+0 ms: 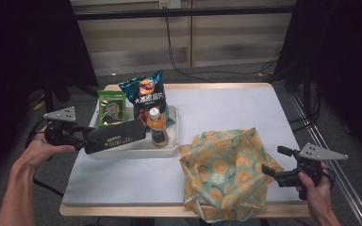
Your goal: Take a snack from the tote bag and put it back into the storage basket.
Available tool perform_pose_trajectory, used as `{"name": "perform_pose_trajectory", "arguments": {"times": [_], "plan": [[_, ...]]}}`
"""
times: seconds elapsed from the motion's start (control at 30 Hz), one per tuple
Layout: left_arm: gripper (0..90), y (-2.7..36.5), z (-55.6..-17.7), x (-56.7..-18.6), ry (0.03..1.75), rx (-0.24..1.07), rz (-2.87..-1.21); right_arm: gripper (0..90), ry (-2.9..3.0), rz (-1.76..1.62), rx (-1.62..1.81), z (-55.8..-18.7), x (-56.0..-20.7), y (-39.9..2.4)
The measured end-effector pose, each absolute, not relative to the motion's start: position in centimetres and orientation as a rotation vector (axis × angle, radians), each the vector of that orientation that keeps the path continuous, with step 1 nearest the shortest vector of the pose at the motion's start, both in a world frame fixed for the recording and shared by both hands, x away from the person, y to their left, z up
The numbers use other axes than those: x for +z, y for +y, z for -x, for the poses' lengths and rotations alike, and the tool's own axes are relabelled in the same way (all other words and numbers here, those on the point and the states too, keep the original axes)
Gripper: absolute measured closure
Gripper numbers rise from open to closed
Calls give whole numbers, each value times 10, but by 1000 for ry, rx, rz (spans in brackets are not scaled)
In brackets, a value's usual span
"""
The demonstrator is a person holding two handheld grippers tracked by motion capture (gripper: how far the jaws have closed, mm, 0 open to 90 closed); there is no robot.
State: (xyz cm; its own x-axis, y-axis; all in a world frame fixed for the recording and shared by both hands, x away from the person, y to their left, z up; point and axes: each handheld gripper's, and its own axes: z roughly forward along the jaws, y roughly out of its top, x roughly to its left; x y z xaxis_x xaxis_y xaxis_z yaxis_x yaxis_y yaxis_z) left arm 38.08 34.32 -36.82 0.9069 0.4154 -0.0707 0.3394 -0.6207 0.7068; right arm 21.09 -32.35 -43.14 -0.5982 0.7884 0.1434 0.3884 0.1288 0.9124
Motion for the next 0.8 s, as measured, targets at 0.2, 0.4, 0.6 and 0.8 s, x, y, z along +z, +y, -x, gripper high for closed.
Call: {"name": "perform_pose_trajectory", "arguments": {"times": [0.2, 0.4, 0.6, 0.8], "plan": [[433, 338, -392, -378, 543, 107, -2335, 12, 2043, -1133, 1462, -211, -432, -324], [431, 333, -396, -387, 537, 88, -2363, 10, 2046, -1142, 1462, -211, -434, -325], [429, 330, -399, -394, 541, 95, -2372, 10, 2046, -1139, 1464, -211, -434, -324], [418, 330, -403, -397, 581, 104, -2377, 8, 2051, -1137, 1457, -212, -434, -324]]}}
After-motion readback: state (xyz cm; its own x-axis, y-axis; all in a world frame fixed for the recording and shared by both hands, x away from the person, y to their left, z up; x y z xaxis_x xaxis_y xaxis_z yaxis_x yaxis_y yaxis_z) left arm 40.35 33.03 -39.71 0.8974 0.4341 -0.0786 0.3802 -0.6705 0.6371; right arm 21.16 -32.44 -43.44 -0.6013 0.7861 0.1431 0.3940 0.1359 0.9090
